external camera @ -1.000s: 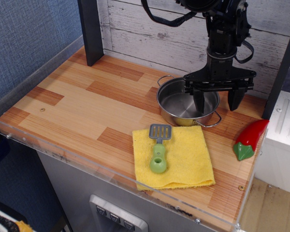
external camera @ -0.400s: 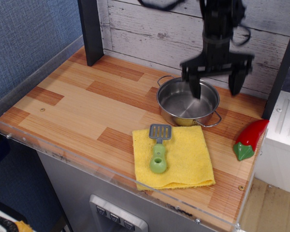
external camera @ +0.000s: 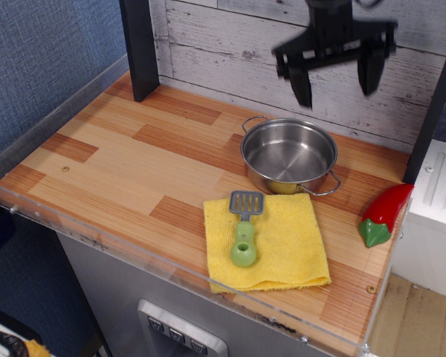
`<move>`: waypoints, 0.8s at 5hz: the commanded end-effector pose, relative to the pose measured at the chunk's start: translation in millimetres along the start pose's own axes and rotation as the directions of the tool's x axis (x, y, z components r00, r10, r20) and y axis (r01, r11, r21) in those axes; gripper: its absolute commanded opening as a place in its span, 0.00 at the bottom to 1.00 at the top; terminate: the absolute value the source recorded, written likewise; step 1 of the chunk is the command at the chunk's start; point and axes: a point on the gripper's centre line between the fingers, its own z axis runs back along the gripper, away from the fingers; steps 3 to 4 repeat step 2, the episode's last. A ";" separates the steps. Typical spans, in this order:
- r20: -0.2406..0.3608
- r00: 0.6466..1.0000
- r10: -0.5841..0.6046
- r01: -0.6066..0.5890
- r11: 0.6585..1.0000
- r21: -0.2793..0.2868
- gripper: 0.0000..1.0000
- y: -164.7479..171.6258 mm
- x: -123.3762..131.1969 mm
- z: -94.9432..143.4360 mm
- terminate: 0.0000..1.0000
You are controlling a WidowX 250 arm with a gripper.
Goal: Put the pot behind the cloth.
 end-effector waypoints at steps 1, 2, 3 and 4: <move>0.067 0.997 0.044 -0.043 0.999 -0.020 1.00 10.2 -1.2 48.1 0.00; 0.067 0.997 0.044 -0.043 0.999 -0.020 1.00 10.2 -1.2 48.1 1.00; 0.067 0.997 0.044 -0.043 0.999 -0.020 1.00 10.2 -1.2 48.1 1.00; 0.067 0.997 0.044 -0.043 0.999 -0.020 1.00 10.2 -1.2 48.1 1.00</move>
